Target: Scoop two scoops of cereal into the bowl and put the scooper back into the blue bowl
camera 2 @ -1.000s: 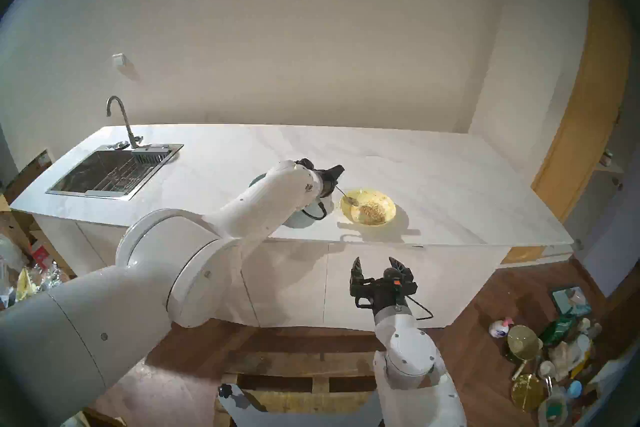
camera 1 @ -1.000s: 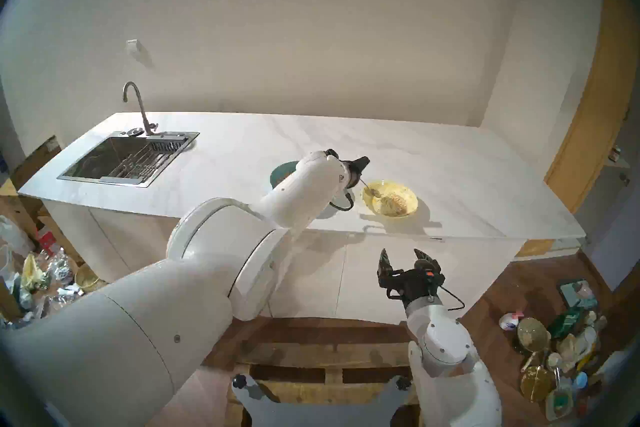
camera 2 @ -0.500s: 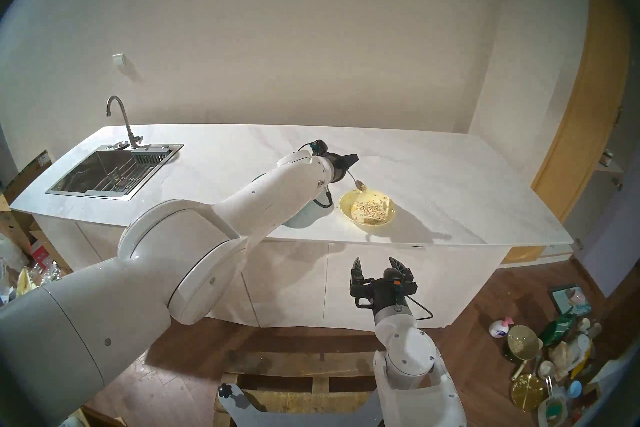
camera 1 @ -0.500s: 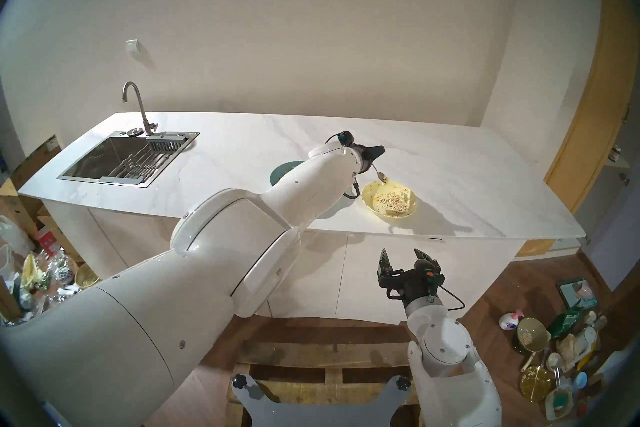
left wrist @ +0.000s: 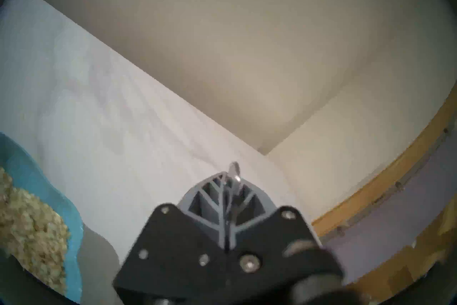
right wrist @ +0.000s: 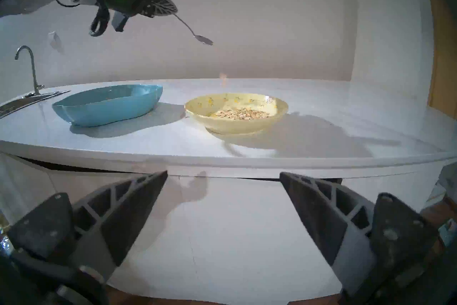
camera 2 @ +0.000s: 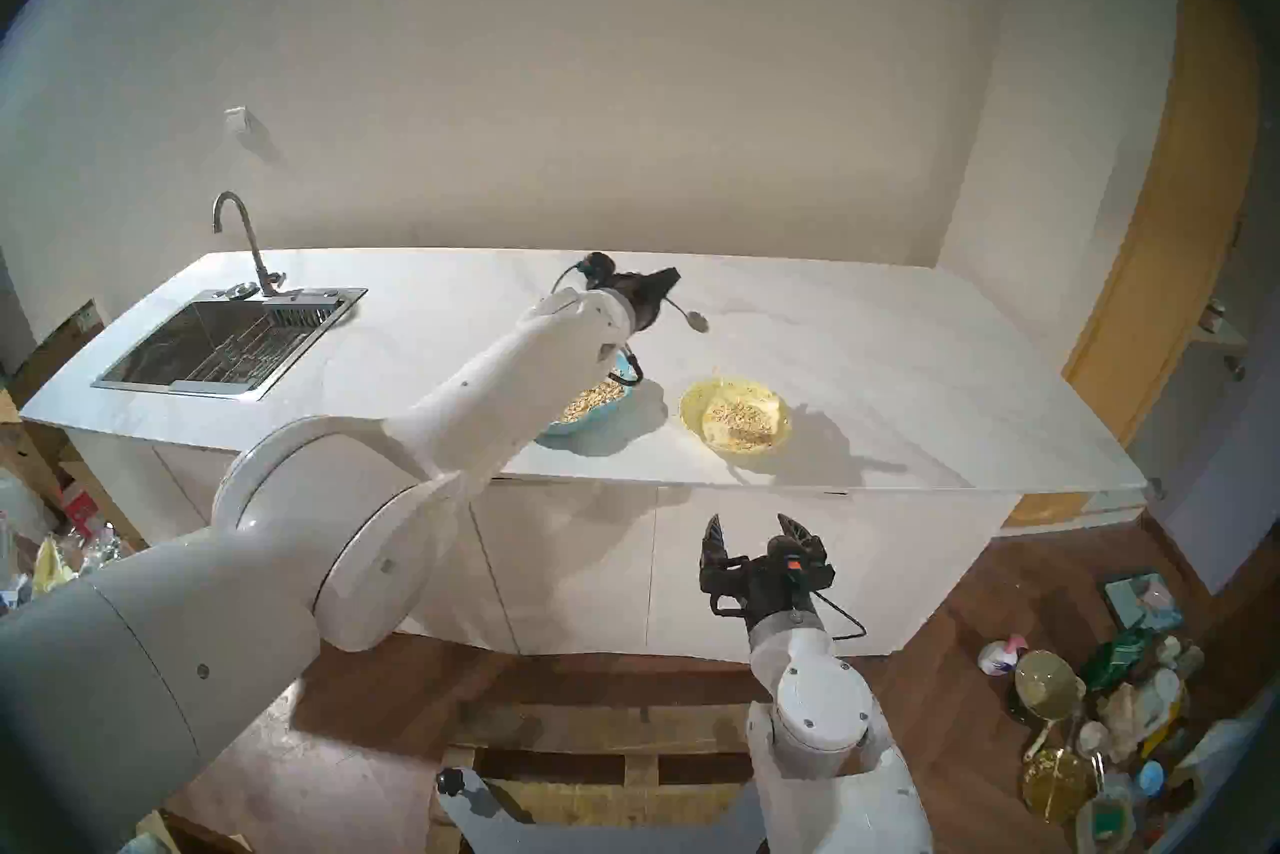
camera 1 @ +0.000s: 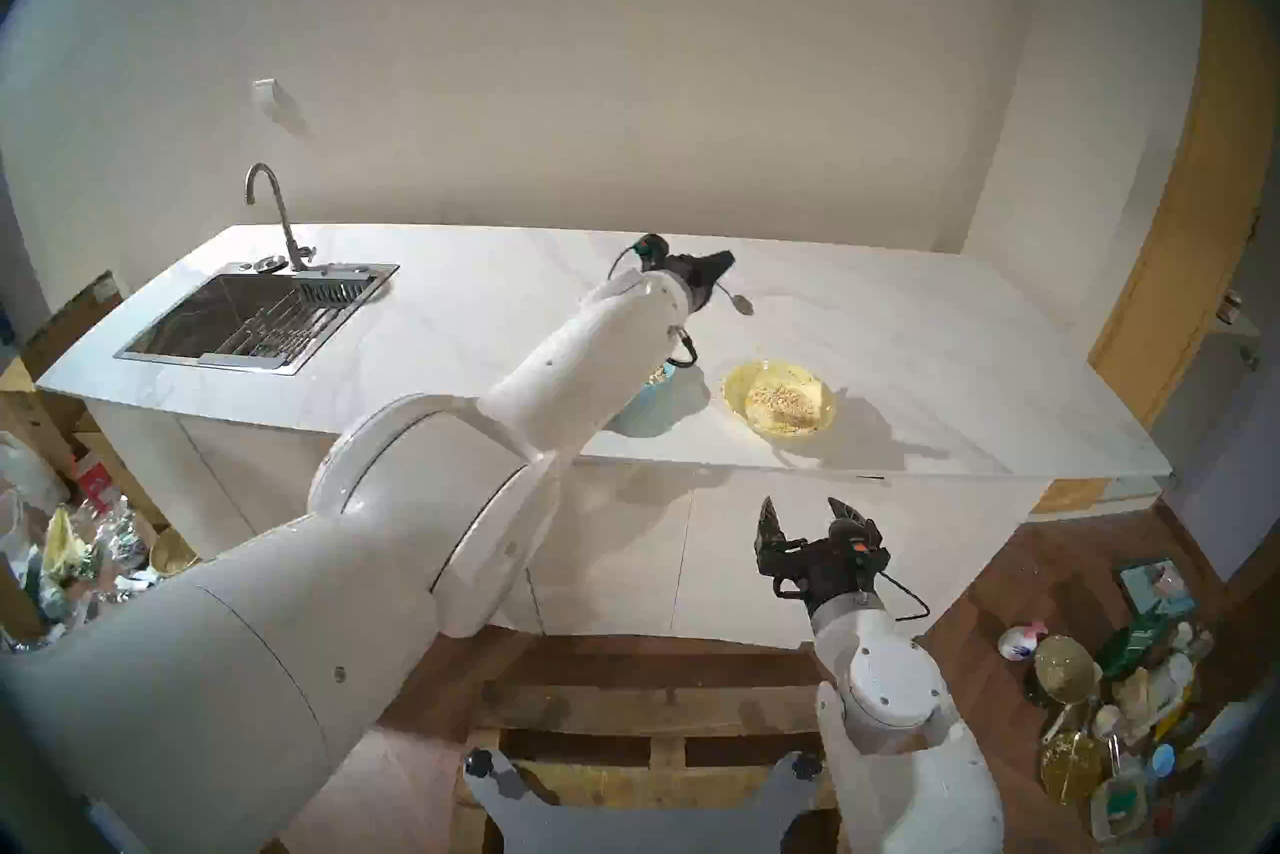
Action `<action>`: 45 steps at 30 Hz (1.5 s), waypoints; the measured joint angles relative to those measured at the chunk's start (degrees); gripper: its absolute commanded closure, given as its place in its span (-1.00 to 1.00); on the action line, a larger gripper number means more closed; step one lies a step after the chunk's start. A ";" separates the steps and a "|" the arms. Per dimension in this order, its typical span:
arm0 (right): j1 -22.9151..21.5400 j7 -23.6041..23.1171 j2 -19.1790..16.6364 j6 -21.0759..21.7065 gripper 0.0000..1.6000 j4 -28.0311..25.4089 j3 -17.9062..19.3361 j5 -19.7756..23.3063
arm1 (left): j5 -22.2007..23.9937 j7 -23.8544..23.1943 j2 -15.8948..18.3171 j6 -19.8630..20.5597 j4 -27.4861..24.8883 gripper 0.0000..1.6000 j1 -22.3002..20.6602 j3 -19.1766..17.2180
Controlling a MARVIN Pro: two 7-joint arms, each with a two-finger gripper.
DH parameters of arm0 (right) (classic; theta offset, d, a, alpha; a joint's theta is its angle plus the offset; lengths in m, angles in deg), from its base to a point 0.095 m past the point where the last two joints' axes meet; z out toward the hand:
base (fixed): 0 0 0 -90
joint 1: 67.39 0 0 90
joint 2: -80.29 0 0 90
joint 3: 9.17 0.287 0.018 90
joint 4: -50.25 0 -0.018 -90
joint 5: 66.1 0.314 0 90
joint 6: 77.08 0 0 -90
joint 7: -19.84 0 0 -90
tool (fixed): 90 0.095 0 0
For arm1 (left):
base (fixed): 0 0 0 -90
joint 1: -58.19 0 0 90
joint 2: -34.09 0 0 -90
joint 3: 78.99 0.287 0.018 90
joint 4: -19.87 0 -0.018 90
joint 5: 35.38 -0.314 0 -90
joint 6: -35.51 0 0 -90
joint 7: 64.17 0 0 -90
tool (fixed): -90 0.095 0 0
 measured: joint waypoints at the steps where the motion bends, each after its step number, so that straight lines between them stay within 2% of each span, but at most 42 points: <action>1: 0.00 0.00 0.00 0.00 -1.00 0.00 0.00 0.00 | 0.09 0.17 1.19 -0.09 -1.91 1.00 0.99 -0.31; 7: -0.01 0.00 0.00 0.00 -1.00 0.02 0.00 0.00 | 0.33 1.64 6.88 -0.38 -11.74 1.00 6.55 -1.76; 8: -0.01 0.00 0.00 0.00 -1.00 0.02 0.00 0.00 | 0.55 2.51 8.77 -0.34 -15.13 1.00 8.60 -2.42; 10: -0.01 0.00 0.00 0.00 -1.00 0.01 0.00 0.00 | 0.66 2.94 9.92 -0.31 -17.00 1.00 9.69 -2.69; 14: -0.01 0.00 0.00 0.00 -1.00 0.01 0.00 0.00 | 1.35 8.51 13.98 0.67 -24.56 1.00 13.93 -4.66; 20: 0.02 0.00 0.00 0.00 -1.00 -0.03 0.00 0.00 | 3.35 13.83 20.57 2.99 -36.02 1.00 20.48 -6.72; 25: 0.03 0.00 0.01 0.00 -1.00 -0.06 0.00 0.00 | 5.53 18.54 23.15 4.74 -44.05 1.00 25.11 -8.60; 31: 0.04 0.00 0.01 0.00 -1.00 -0.06 0.00 0.00 | 6.76 19.18 22.87 5.27 -42.49 1.00 26.30 -8.93; 45: 0.03 0.00 0.01 0.00 -1.00 -0.05 0.00 0.00 | 6.99 17.63 21.56 4.40 -35.95 1.00 24.14 -8.68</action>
